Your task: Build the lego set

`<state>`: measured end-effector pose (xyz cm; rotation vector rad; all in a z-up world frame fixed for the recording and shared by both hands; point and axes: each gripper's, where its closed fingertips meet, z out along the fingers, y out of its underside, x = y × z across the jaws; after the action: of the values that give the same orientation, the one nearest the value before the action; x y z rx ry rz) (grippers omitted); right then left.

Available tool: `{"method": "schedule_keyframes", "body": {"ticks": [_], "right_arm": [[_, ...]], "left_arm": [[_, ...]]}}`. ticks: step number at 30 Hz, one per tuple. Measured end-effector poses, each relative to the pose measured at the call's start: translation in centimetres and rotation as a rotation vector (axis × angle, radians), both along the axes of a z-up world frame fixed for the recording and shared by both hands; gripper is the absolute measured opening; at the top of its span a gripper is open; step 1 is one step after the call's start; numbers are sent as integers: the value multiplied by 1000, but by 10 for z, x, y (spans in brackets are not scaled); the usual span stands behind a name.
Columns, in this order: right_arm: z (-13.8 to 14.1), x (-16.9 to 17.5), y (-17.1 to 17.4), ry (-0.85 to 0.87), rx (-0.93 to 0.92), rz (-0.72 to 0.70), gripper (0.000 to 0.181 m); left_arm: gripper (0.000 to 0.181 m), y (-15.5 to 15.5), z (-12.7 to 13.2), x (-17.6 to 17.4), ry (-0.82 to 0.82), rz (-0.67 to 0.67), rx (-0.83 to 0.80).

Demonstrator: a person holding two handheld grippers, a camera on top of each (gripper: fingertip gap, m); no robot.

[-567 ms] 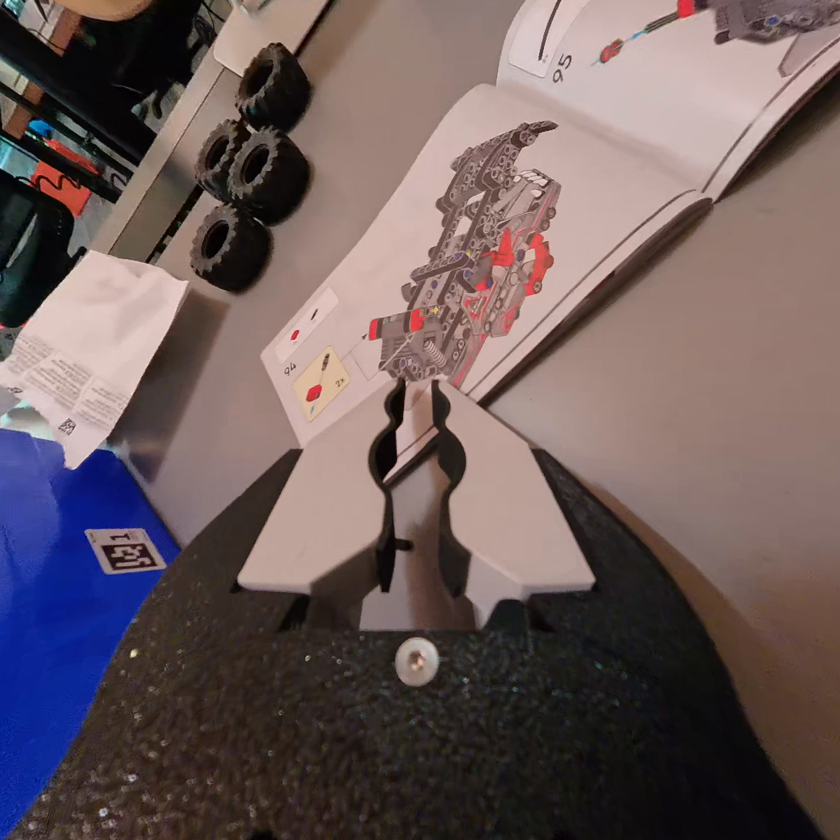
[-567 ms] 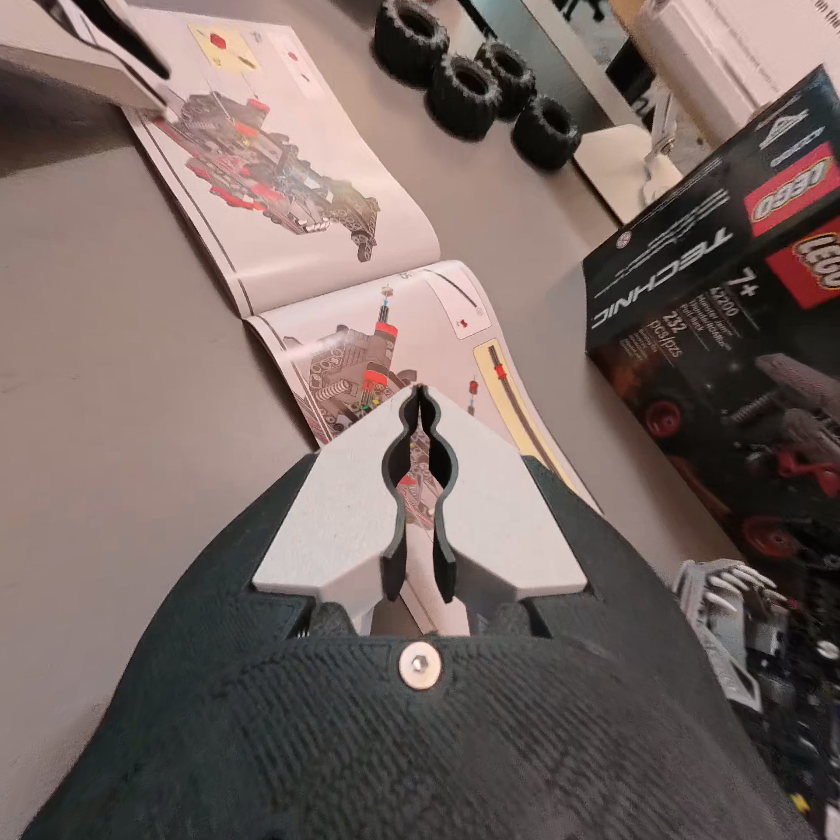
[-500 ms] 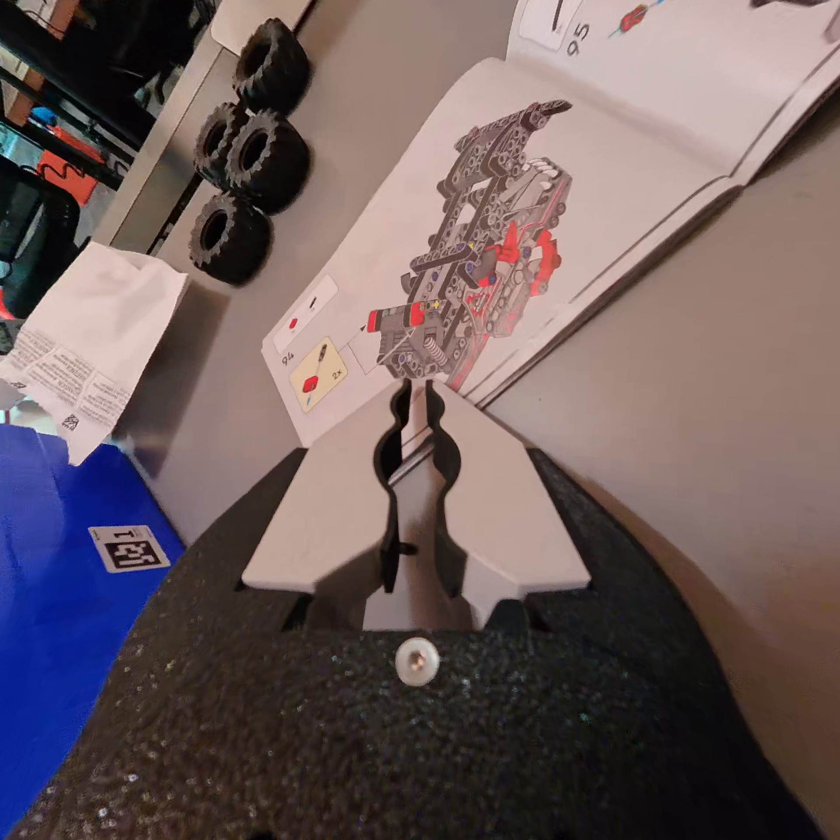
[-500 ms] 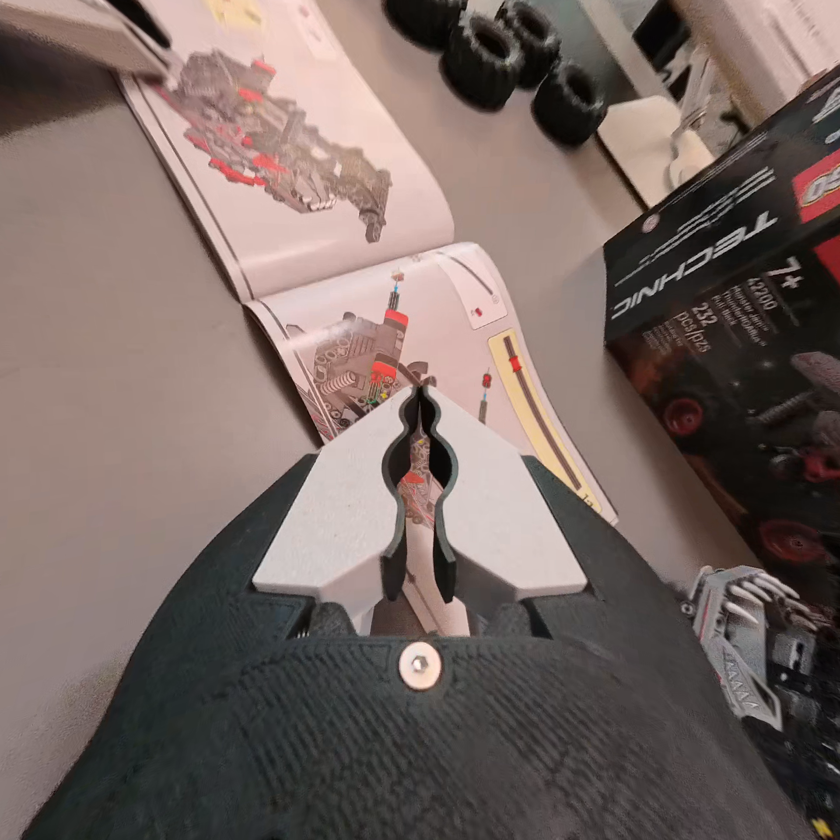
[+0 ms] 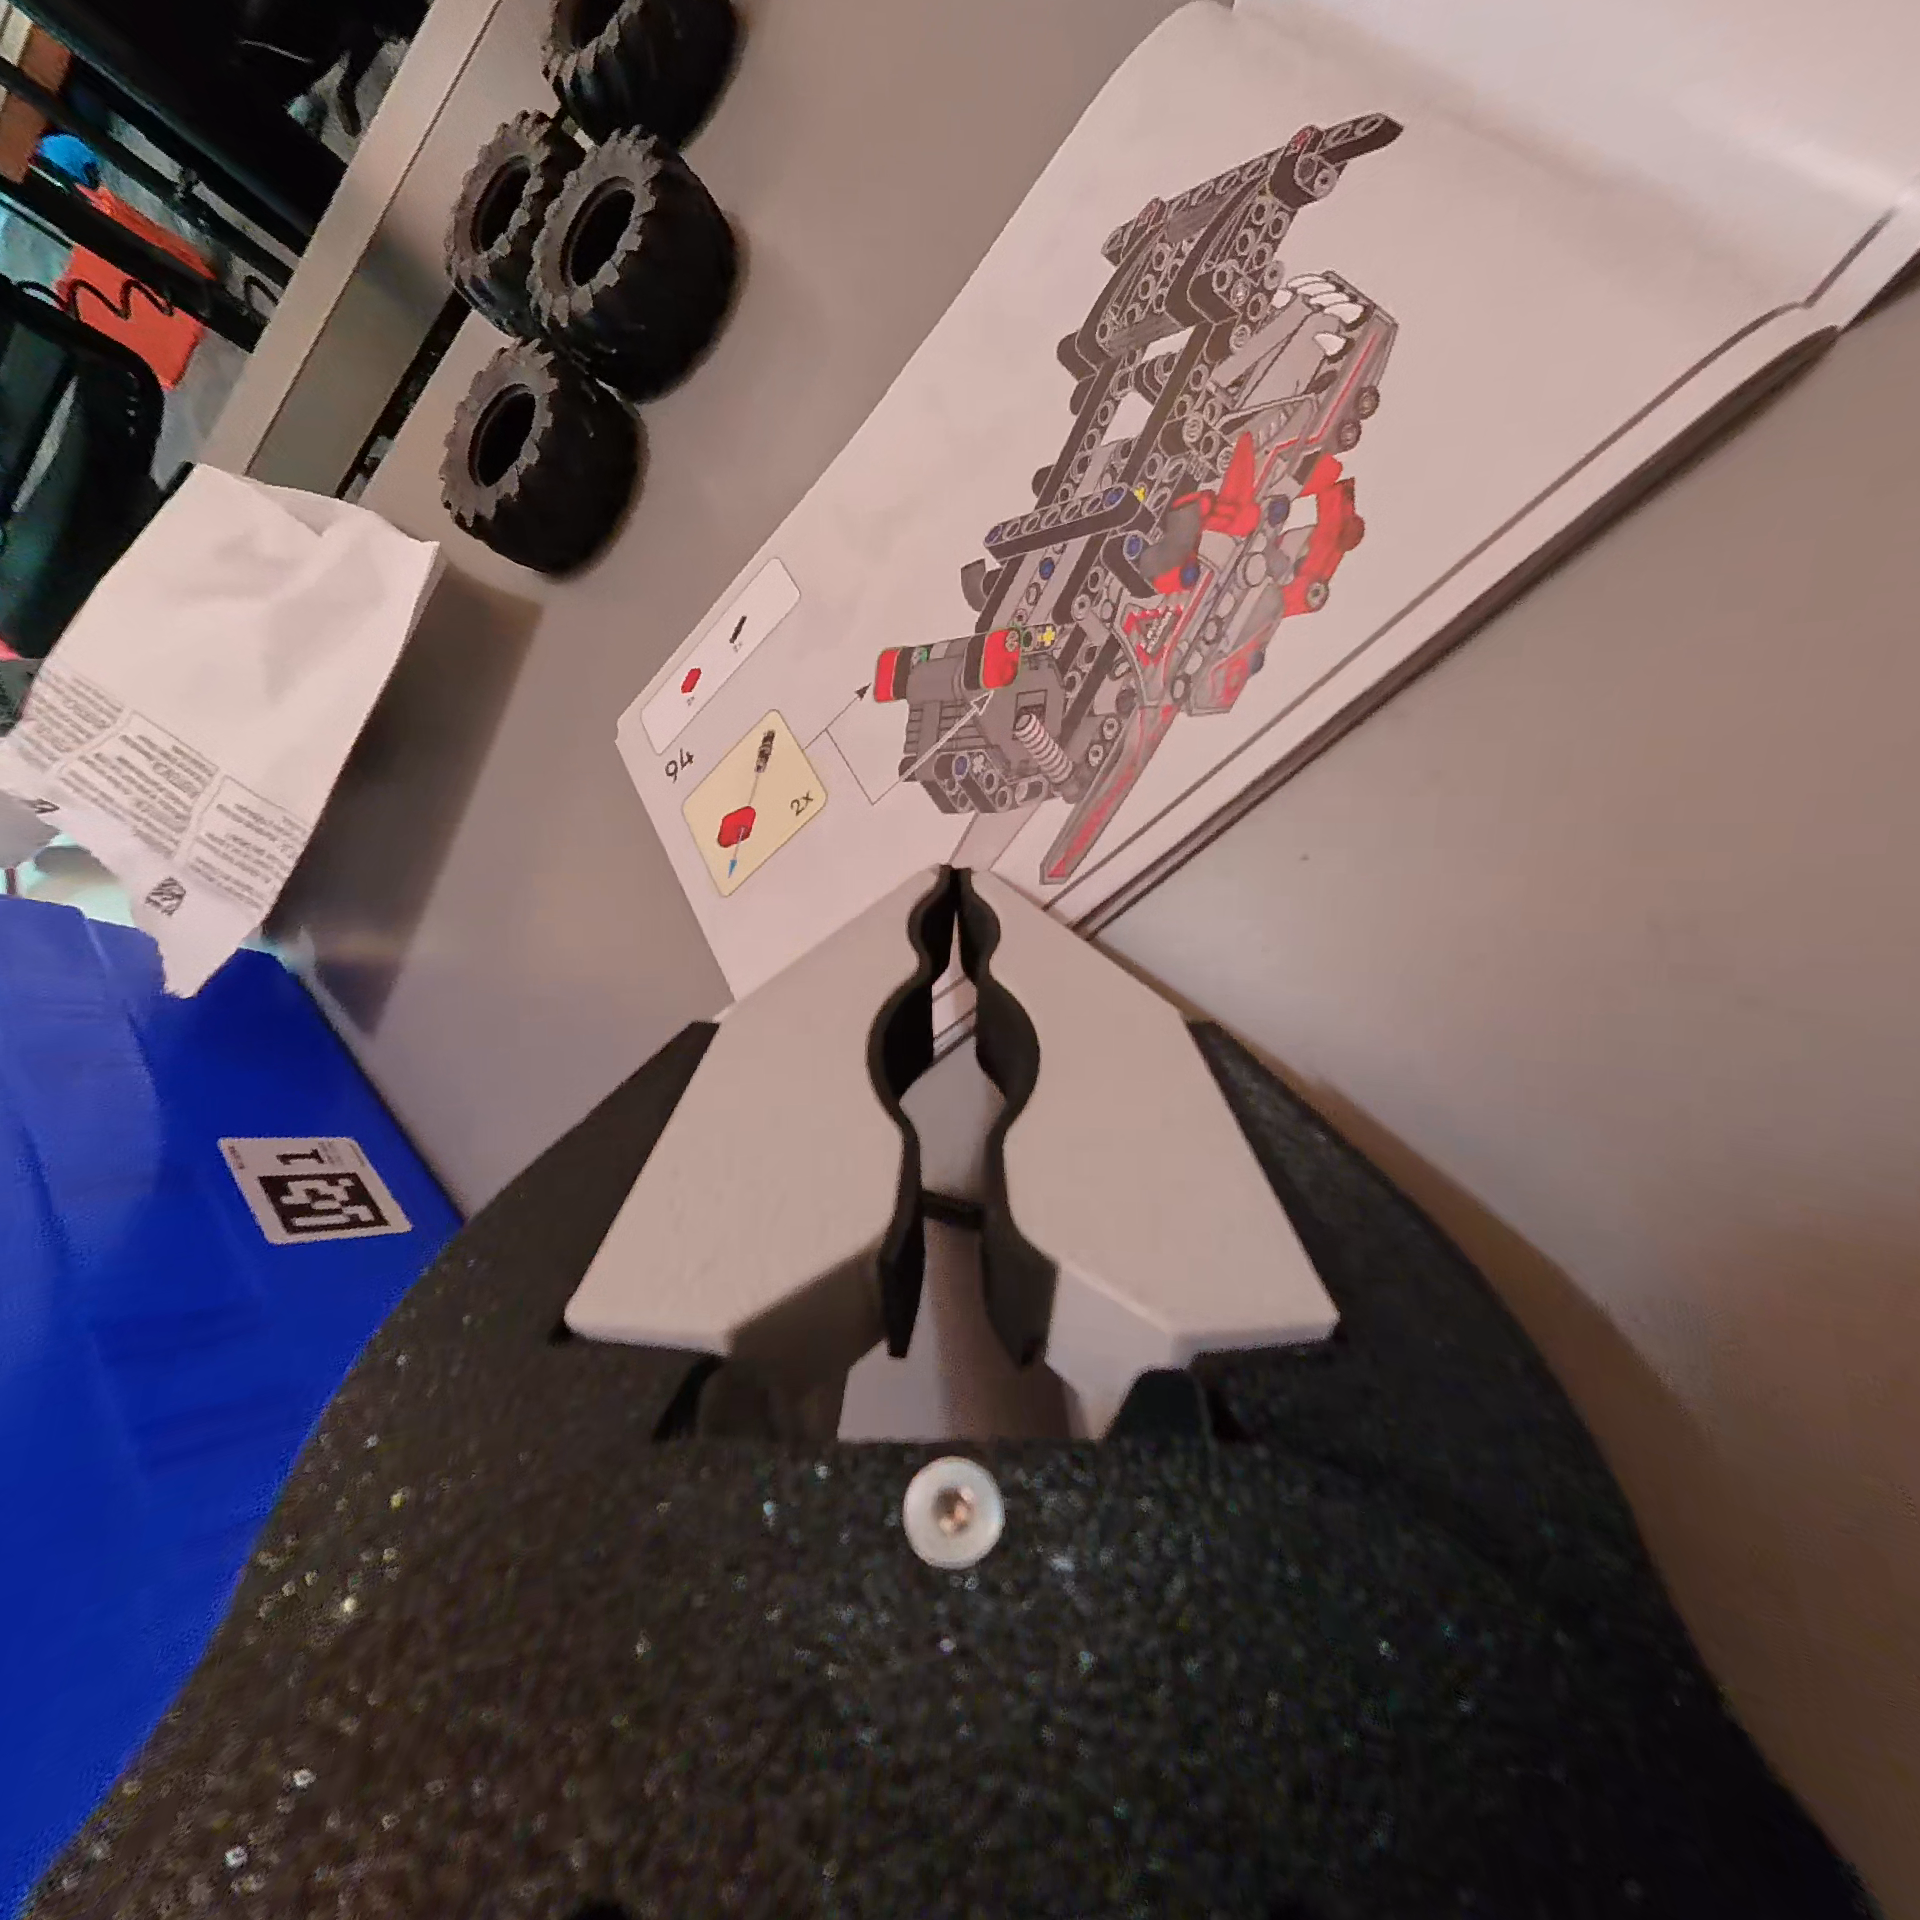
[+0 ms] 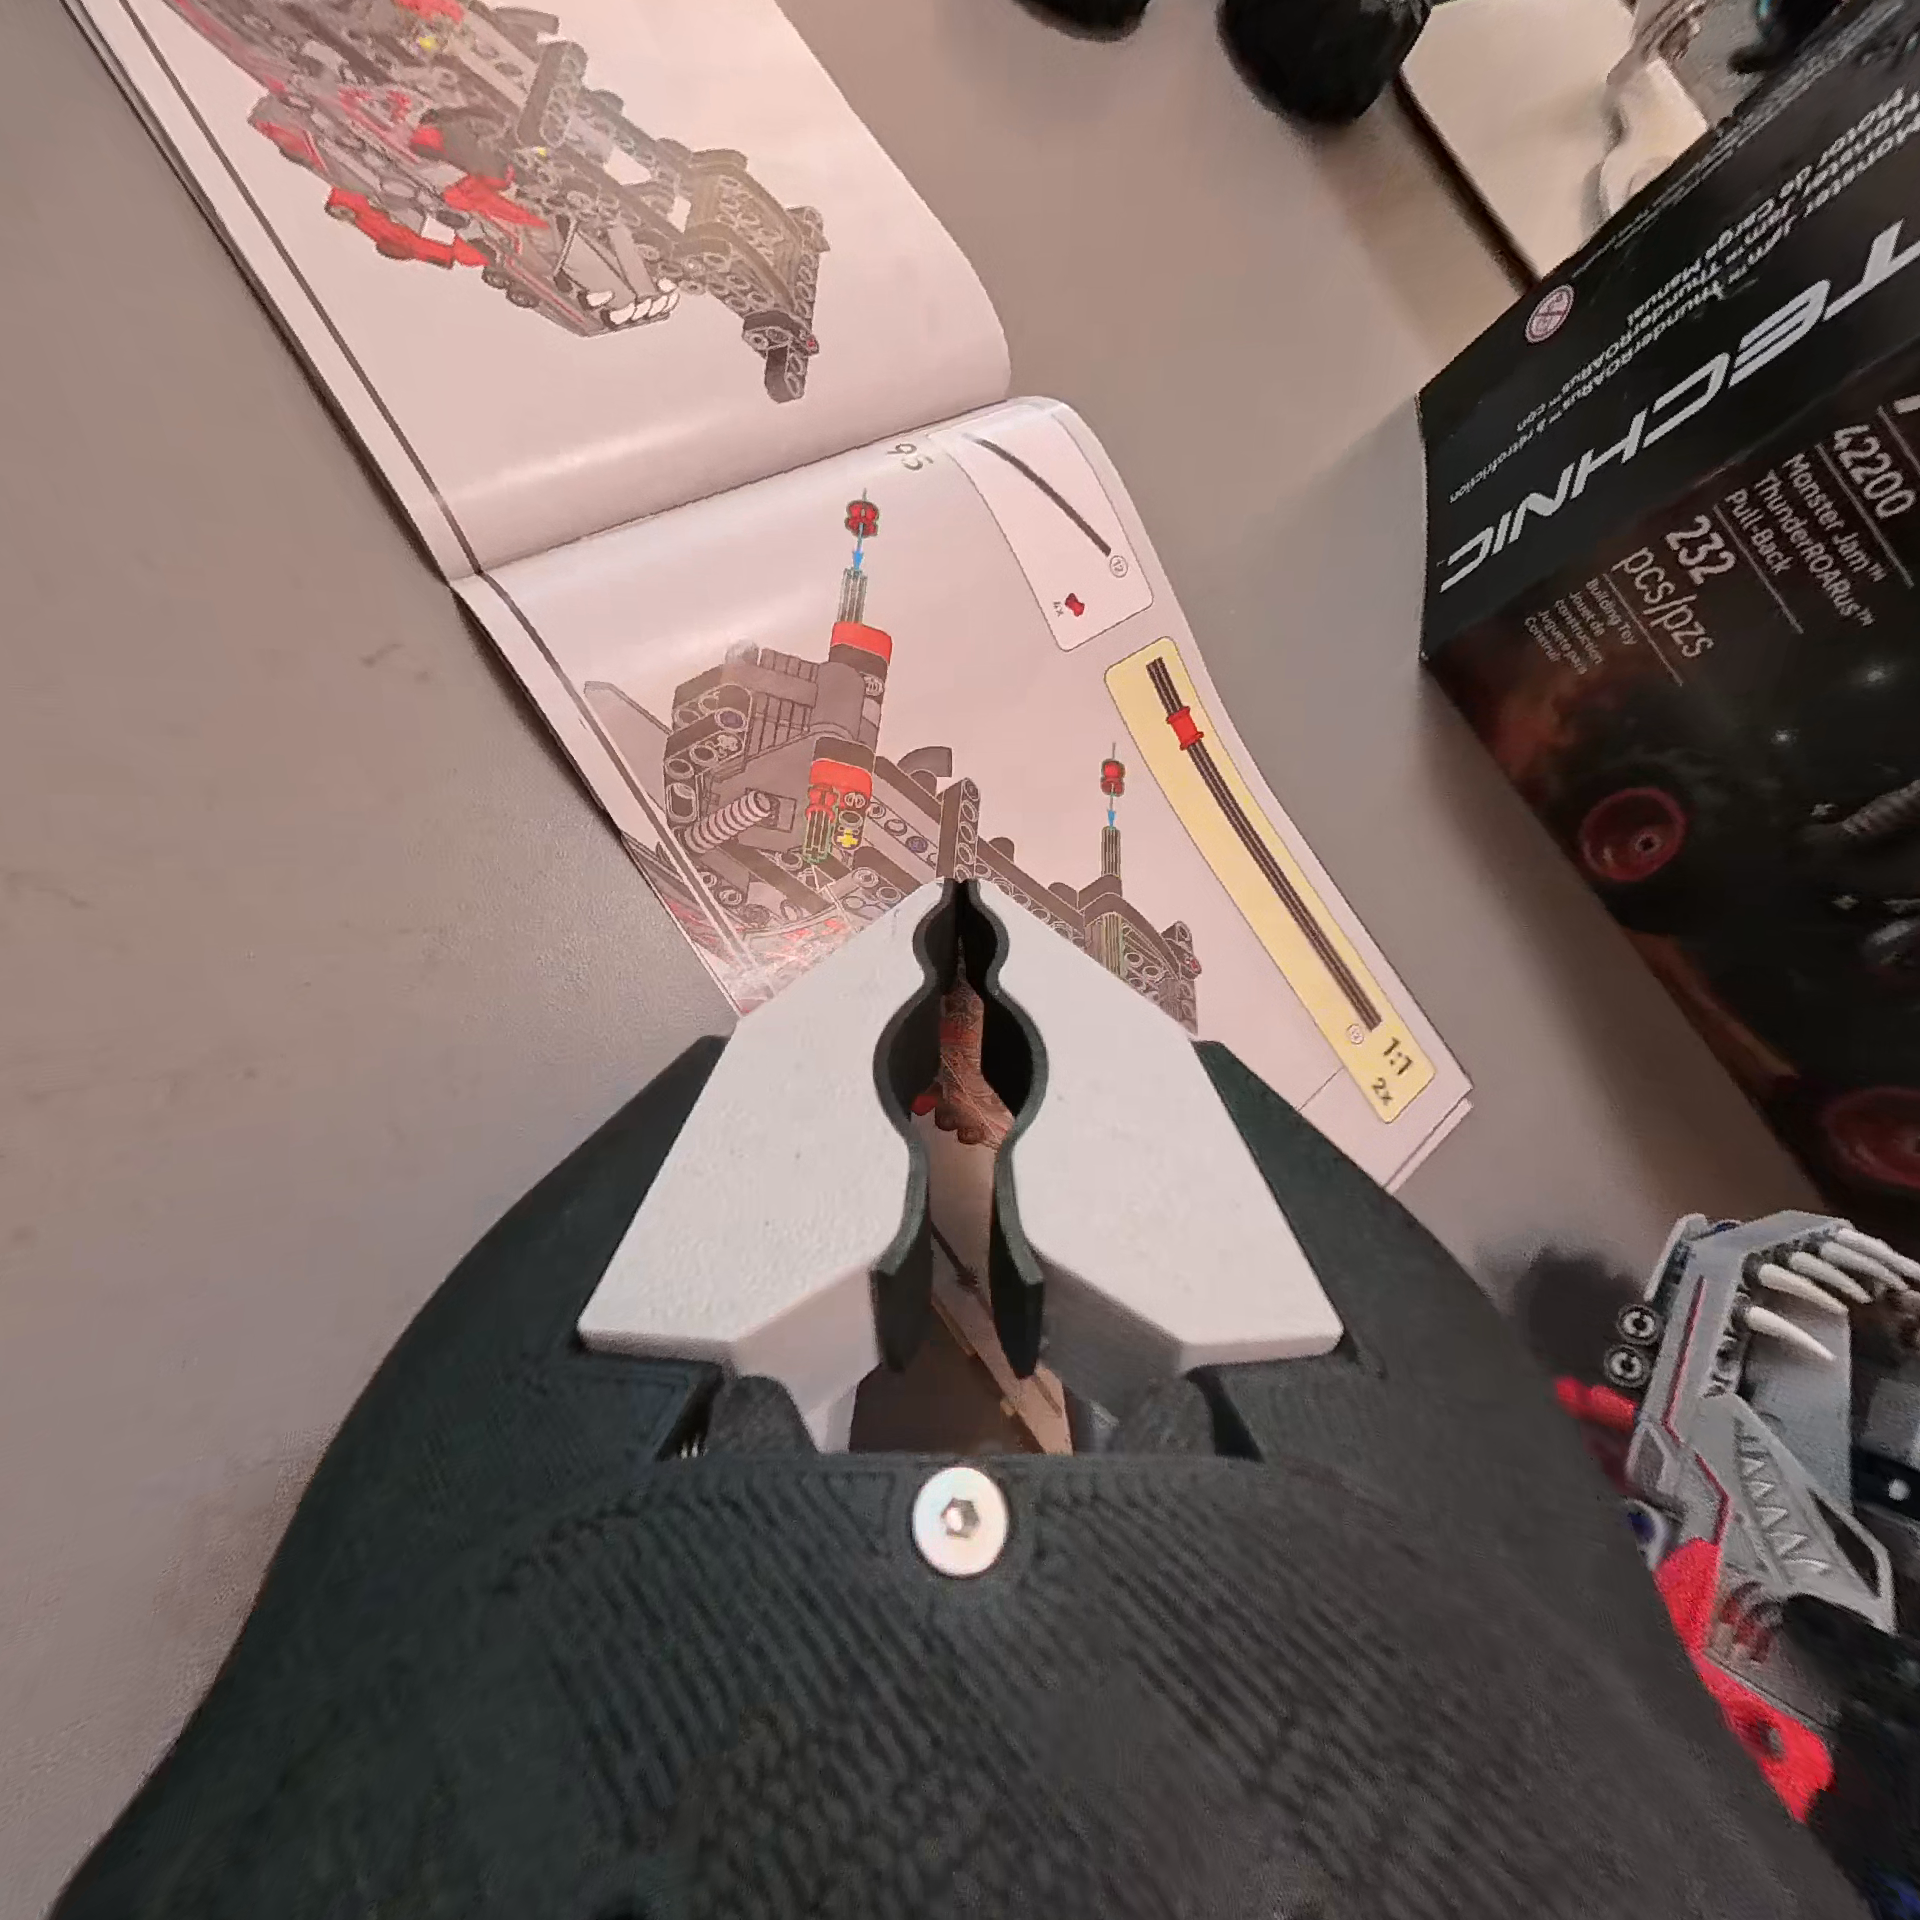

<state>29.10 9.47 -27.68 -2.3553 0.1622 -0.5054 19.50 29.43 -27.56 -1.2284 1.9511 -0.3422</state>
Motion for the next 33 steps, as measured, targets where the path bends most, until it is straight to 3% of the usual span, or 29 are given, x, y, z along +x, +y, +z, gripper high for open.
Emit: {"method": "schedule_keyframes", "body": {"ticks": [1,4,7,9,11,14,16,19,22,28,33], "right_arm": [[0,0,0,18,7,-2,0],[4,2,1,36,14,-5,10],[25,8,7,-20,97,-12,25],[37,9,13,-35,149,-6,31],[42,13,16,-52,163,-10,31],[43,15,21,-90,139,-1,32],[40,16,24,-93,125,3,32],[37,16,24,-100,109,-9,32],[32,16,18,-128,63,-23,32],[28,16,11,-177,11,-38,31],[23,14,29,-178,-14,-10,31]], "left_arm": [[0,-1,1,-1,-8,3,-23],[6,-6,29,-6,-125,-21,-105],[3,0,83,-23,-272,-40,-173],[2,27,116,-40,-320,-15,-172],[6,77,128,-62,-244,69,-138],[13,157,117,-93,-34,182,-110],[15,193,98,-110,132,215,-131],[14,196,71,-123,318,140,-258],[15,189,55,-126,406,83,-309],[34,231,40,-91,358,243,-278],[34,266,13,-75,386,338,-231]]}}
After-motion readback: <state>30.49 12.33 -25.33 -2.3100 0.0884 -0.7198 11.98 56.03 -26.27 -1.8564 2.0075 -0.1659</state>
